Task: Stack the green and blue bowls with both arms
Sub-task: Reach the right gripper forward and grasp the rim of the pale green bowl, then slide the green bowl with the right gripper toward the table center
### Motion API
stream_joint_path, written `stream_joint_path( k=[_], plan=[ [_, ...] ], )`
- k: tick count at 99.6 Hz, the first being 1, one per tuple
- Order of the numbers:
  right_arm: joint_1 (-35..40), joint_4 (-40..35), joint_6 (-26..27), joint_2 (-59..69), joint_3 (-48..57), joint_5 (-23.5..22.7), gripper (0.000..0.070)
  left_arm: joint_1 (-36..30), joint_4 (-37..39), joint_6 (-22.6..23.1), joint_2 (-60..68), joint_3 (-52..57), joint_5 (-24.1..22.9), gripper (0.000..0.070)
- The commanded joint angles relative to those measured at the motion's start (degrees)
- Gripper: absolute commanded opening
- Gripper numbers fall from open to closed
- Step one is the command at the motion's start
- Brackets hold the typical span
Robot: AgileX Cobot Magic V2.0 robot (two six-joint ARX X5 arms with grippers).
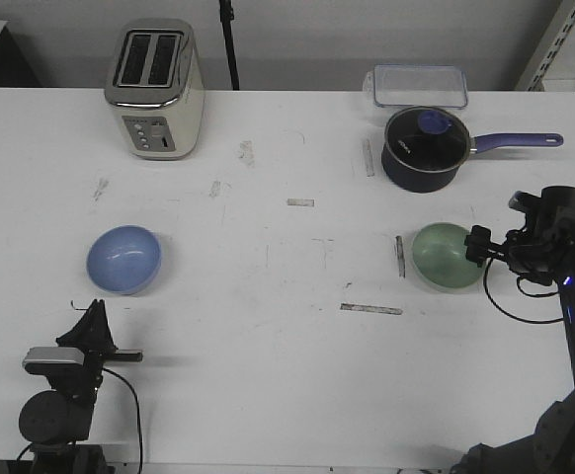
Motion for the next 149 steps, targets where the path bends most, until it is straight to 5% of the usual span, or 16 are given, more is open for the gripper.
stream_joint_path(
  k=[1,35,50,69,84,99,138,149],
  plan=[
    [-0.3,0.4,-0.5,1.8,0.7,-0.2,0.0566,0.0,0.6,0.1,-0.1,-1.2,0.1,0.0002],
    [0.2,3.8,-0.6,4.9,-2.9,-0.2,0.0563,0.0,0.6,0.1,-0.1,-1.2,0.1,0.0002],
    [0.6,5.9,-0.8,5.0,-4.0,-0.2,0.0504,0.0,0.6,0.1,-0.1,-1.2,0.1,0.0002],
    [1.1,6.4,-1.2,5.0,-4.2,-0.2,0.0279,0.0,0.6,0.1,-0.1,-1.2,0.1,0.0002],
    [2.0,6.4,-1.5,5.0,-4.2,-0.2,0.0218,0.0,0.6,0.1,-0.1,-1.2,0.1,0.0002],
    [2.4,6.4,-1.5,5.0,-4.2,0.0,0.0006,0.0,0.6,0.1,-0.1,-1.2,0.1,0.0002],
    [3.2,6.1,0.4,1.6,-3.4,0.0,0.0003,0.0,0.6,0.1,-0.1,-1.2,0.1,0.0002],
    [3.3,6.4,5.4,-1.4,-2.1,-1.0,0.0003,0.0,0.6,0.1,-0.1,-1.2,0.1,0.0002]
  ],
)
